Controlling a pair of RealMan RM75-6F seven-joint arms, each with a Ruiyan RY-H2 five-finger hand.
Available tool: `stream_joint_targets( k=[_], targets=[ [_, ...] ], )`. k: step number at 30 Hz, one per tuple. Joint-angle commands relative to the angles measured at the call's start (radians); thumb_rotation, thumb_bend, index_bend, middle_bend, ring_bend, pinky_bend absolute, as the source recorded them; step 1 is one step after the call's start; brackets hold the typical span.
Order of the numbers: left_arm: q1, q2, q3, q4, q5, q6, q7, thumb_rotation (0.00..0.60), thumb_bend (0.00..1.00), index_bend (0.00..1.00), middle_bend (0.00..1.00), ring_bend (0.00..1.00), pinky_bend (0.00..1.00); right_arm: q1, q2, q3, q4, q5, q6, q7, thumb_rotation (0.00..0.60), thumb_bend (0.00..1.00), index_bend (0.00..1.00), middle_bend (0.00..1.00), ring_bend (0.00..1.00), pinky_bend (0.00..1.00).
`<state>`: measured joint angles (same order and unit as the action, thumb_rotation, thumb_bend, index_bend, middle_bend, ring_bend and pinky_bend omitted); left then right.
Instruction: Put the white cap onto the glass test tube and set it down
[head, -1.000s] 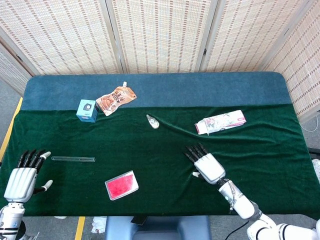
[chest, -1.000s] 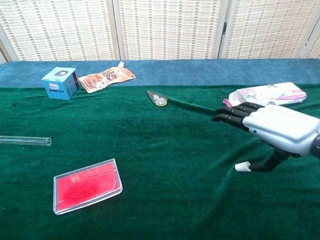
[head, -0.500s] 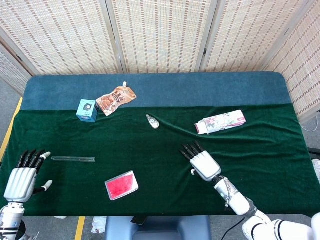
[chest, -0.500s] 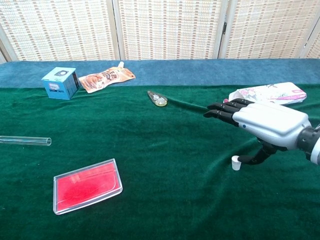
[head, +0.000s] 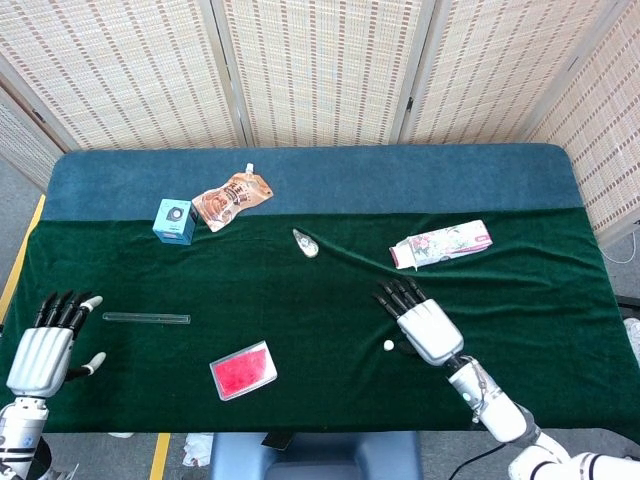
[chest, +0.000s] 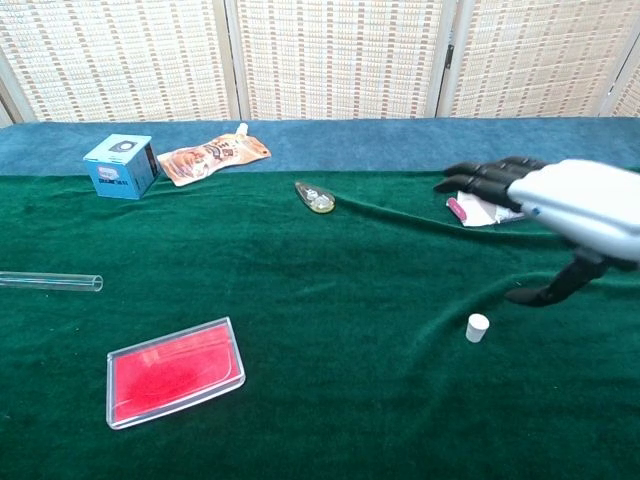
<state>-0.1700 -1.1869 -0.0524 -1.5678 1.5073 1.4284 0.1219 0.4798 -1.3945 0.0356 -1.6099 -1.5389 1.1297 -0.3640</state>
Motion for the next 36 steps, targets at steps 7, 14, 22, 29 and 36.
stream_joint_targets(
  k=[7,14,22,29,36],
  targets=[
    [-0.125,-0.007,-0.032,0.031,-0.019,-0.176,-0.005,0.600,0.26,0.30,0.27,0.26,0.04,-0.045,0.142,0.011,-0.102,0.001,0.079,-0.010,0.600,0.26,0.00,0.04,0.07,0.00],
    [-0.217,-0.045,-0.058,0.078,-0.140,-0.349,0.098,0.600,0.32,0.40,0.56,0.50,0.38,-0.071,0.174,0.009,-0.104,0.005,0.112,0.013,0.600,0.26,0.00,0.05,0.08,0.00],
    [-0.266,-0.116,-0.065,0.146,-0.223,-0.425,0.131,0.600,0.32,0.45,0.76,0.67,0.70,-0.075,0.173,0.005,-0.084,0.003,0.106,0.039,0.600,0.26,0.00,0.06,0.10,0.00],
    [-0.286,-0.173,-0.063,0.200,-0.282,-0.454,0.160,0.600,0.32,0.45,0.82,0.73,0.74,-0.075,0.164,0.004,-0.063,0.005,0.096,0.059,0.600,0.26,0.00,0.06,0.10,0.00],
    [-0.298,-0.220,-0.063,0.252,-0.330,-0.469,0.178,0.600,0.30,0.47,0.87,0.78,0.79,-0.077,0.157,0.001,-0.047,0.007,0.090,0.077,0.600,0.26,0.00,0.06,0.10,0.00]
  ],
)
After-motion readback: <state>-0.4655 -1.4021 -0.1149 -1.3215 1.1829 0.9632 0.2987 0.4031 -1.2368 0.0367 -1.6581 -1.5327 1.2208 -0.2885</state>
